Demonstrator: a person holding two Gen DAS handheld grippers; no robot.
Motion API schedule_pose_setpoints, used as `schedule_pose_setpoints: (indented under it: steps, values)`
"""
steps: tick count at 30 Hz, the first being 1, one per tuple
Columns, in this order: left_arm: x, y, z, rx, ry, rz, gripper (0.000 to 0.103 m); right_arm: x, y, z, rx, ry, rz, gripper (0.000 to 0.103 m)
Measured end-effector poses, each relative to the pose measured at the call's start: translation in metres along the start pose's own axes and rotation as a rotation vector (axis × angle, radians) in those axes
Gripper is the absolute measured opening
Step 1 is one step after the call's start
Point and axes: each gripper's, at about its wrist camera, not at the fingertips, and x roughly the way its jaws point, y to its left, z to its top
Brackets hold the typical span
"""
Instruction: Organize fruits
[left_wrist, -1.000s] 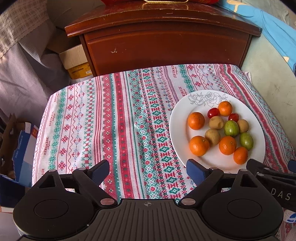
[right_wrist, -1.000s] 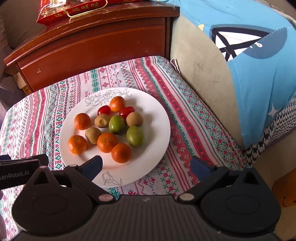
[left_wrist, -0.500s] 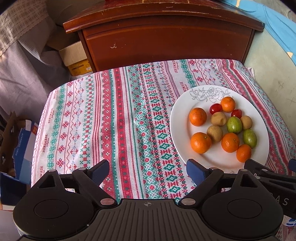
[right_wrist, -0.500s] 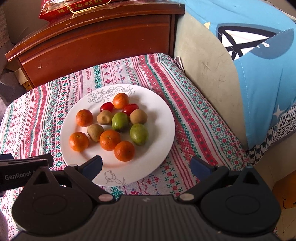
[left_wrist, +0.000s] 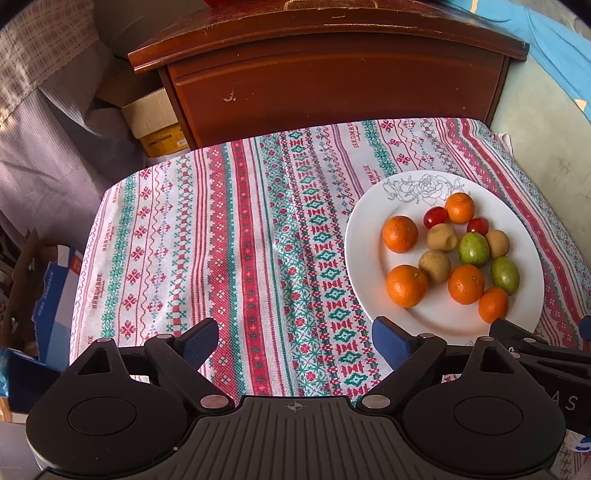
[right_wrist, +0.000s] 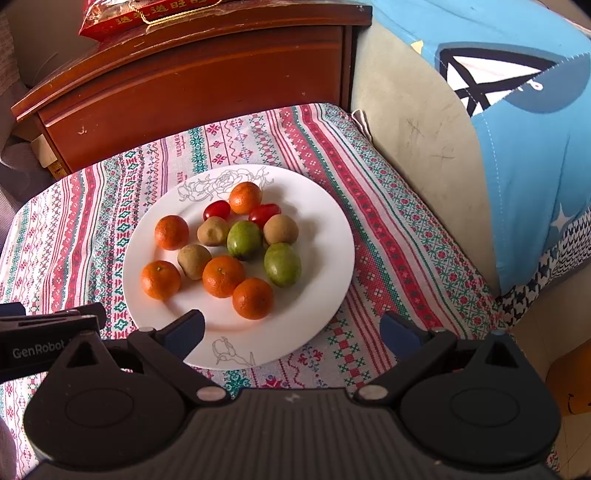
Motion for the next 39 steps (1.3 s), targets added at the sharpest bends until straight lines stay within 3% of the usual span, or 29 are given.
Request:
schedule_pose_setpoints:
  steps: [29,39]
  values:
    - [-0.022,0.023,-0.023,0.001,-0.005,0.029,0.092,-0.020,0.017,-0.016,-0.082,0.001,0.043,0.101]
    - [-0.034,0.057,-0.049,-0.053,-0.018,0.024,0.092,-0.027,0.043,-0.056,-0.183,-0.004,0.150,0.100]
